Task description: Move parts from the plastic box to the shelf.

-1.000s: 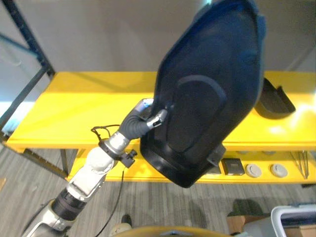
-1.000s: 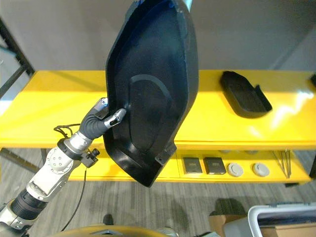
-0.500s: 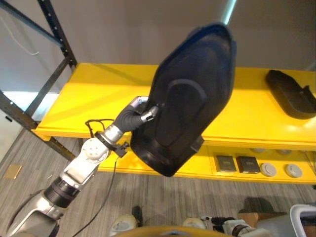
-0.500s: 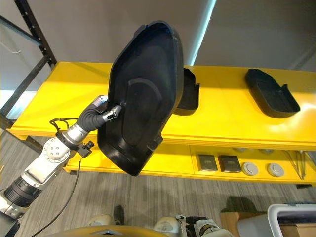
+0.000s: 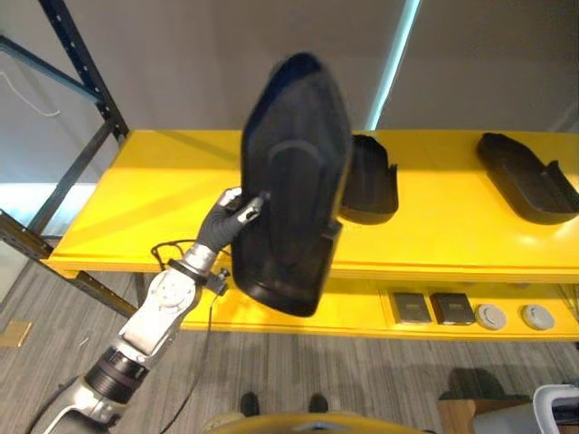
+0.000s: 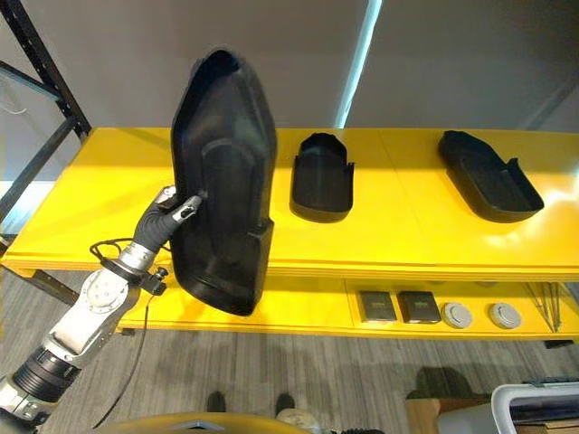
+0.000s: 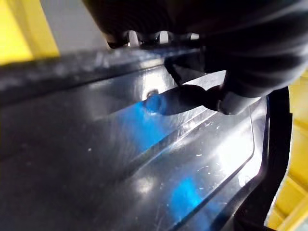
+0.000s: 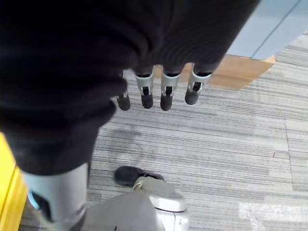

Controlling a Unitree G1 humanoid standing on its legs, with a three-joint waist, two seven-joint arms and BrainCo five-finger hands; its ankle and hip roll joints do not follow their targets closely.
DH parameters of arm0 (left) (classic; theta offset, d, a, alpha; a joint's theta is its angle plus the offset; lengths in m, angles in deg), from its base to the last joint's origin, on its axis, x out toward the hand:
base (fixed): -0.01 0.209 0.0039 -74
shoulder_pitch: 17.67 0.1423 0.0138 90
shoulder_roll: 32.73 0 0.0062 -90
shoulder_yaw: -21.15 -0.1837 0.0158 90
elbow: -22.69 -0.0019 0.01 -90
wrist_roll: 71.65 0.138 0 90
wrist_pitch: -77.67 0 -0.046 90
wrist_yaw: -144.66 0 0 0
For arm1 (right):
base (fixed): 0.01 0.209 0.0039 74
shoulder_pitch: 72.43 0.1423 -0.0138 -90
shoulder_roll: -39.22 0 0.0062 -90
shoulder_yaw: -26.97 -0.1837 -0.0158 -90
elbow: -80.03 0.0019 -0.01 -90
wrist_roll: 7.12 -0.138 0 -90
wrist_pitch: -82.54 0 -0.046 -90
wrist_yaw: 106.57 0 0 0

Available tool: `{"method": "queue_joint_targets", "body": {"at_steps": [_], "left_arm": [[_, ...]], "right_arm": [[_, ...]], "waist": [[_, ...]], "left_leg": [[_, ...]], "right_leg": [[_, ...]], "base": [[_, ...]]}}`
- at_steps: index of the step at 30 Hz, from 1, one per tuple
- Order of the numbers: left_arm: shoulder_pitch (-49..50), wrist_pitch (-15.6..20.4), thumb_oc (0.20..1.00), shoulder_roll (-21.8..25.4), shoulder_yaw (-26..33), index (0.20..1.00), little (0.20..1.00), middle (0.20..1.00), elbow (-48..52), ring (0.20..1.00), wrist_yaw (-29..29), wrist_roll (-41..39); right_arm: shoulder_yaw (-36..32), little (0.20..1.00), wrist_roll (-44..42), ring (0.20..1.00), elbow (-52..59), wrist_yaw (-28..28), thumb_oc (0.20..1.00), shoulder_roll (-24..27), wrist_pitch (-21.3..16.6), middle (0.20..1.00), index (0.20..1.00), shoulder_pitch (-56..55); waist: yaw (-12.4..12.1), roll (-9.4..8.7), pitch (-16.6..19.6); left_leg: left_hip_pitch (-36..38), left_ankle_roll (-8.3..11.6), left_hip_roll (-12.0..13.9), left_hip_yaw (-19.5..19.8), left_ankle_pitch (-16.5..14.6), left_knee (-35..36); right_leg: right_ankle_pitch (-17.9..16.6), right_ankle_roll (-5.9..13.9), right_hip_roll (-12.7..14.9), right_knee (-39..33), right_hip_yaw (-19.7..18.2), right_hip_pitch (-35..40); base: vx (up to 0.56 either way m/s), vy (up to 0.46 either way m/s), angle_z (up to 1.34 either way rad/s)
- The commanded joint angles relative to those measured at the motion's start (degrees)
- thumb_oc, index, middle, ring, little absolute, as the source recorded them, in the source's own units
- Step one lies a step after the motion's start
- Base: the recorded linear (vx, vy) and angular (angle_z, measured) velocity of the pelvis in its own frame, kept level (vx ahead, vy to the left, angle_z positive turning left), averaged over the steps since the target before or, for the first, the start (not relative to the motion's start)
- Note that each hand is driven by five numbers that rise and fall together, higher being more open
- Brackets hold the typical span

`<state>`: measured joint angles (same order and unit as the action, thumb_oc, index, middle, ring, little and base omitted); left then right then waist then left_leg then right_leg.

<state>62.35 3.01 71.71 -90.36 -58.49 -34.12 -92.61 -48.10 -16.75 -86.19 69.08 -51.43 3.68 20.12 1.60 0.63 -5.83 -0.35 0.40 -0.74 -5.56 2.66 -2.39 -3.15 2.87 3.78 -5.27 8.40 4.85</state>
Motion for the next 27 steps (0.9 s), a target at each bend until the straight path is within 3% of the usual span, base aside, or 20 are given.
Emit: {"method": "queue_joint_targets", "body": {"at_steps": [1,2,3,6,9,12,15,23,26,27], "left_arm": [[-4.44,3.65,0.200,-0.13,4.63,0.200,0.200,0.200,2.21,0.200,2.11,1.61],[-4.24,3.12,0.200,0.04,5.10,0.200,0.200,0.200,2.19,0.200,2.43,2.11],[-3.46,0.76,0.200,1.29,6.80,0.200,0.200,0.200,0.96,0.200,5.69,6.14],[-3.87,-1.08,0.200,3.24,8.56,0.200,0.200,0.200,-1.96,0.200,7.78,5.47],[-2.93,-2.96,0.200,4.56,10.19,0.200,0.200,0.200,-4.09,0.200,7.69,6.08],[-2.46,-7.72,0.200,5.82,11.39,0.200,0.200,0.200,-6.14,0.200,6.87,5.56],[-5.73,-11.28,0.200,7.12,11.64,0.200,0.200,0.200,-9.50,0.200,6.43,3.95],[-16.19,-16.71,0.200,8.91,11.75,0.200,0.200,0.200,-18.49,0.200,5.57,-2.80],[-24.46,-19.74,0.200,10.28,9.95,0.200,0.200,0.200,-27.34,0.200,3.90,-4.16],[-29.17,-19.79,0.200,11.95,8.25,0.200,0.200,0.200,-34.92,0.200,3.77,-4.11]], "right_arm": [[-2.39,1.000,-2.95,1.000,-5.83,-0.30,1.000,3.83,-0.07,1.000,1.000,2.07],[-2.87,1.000,-3.72,1.000,-5.96,0.05,1.000,4.11,-0.15,1.000,1.000,2.11],[-4.42,1.000,-4.04,1.000,-4.87,1.82,1.000,5.20,0.15,1.000,1.000,2.31],[-4.65,1.000,-3.41,1.000,-3.73,1.35,1.000,5.63,2.40,1.000,1.000,1.99],[-6.12,1.000,-4.21,1.000,-4.44,1.73,1.000,4.79,4.16,1.000,1.000,0.65],[-5.29,1.000,0.13,1.000,-4.46,4.01,1.000,2.66,5.77,1.000,1.000,-0.72],[-2.68,1.000,-2.32,1.000,-3.45,2.94,1.000,0.55,5.13,1.000,1.000,-2.33],[-0.32,1.000,2.20,1.000,-1.24,6.76,1.000,3.78,4.35,1.000,1.000,-2.02],[1.55,1.000,1.10,1.000,0.18,8.08,1.000,6.14,4.61,1.000,1.000,1.65],[2.51,1.000,1.60,1.000,0.79,8.08,1.000,7.11,4.35,1.000,1.000,2.82]], "waist": [[-0.69,0.60,-1.11],[-0.69,0.73,-1.10],[-0.61,1.72,-0.91],[-0.31,2.36,-0.59],[-0.16,2.97,-0.59],[-0.05,3.20,-0.32],[1.43,3.40,-0.95],[4.67,3.84,-4.45],[5.79,4.20,-7.69],[6.66,4.58,-9.09]], "left_leg": [[-3.38,0.04,0.20,2.00,-4.16,-5.69],[-3.30,0.37,0.89,1.70,-3.58,-4.91],[-2.94,2.46,4.41,1.58,1.01,-0.73],[-1.41,2.90,5.33,1.37,0.41,1.31],[1.22,2.71,4.69,0.80,-0.81,3.33],[2.72,1.77,3.62,0.14,-1.42,5.51],[2.56,1.08,3.84,-0.94,-1.77,6.18],[-0.67,1.89,4.77,-2.00,-0.50,5.84],[-3.68,1.93,4.45,-1.87,0.38,5.08],[-4.50,1.94,4.24,-1.91,0.80,5.11]], "right_leg": [[1.40,-0.06,-0.96,6.27,-3.96,-2.23],[1.49,-0.02,-0.92,6.13,-3.88,-1.96],[1.69,0.41,-0.23,4.87,-3.74,-0.56],[2.37,1.16,1.58,5.16,-2.65,-0.67],[1.95,2.29,3.37,5.39,-1.58,-1.24],[0.96,3.61,4.63,5.14,-1.47,-2.30],[0.64,5.08,6.43,6.15,-3.00,-4.33],[0.82,4.58,5.86,7.31,-5.33,-8.95],[0.77,3.54,4.59,7.85,-6.41,-11.72],[0.51,3.25,4.09,7.78,-7.02,-12.71]], "base": [[0.08,0.154,-0.05],[0.21,0.413,0.04],[0.21,0.401,0.06],[0.17,0.352,0.14],[0.14,0.184,-0.01],[0.12,0.080,0.06],[0.08,-0.007,0.03],[-0.03,-0.013,-0.20],[-0.10,-0.042,-0.22],[-0.04,0.006,-0.25]]}}
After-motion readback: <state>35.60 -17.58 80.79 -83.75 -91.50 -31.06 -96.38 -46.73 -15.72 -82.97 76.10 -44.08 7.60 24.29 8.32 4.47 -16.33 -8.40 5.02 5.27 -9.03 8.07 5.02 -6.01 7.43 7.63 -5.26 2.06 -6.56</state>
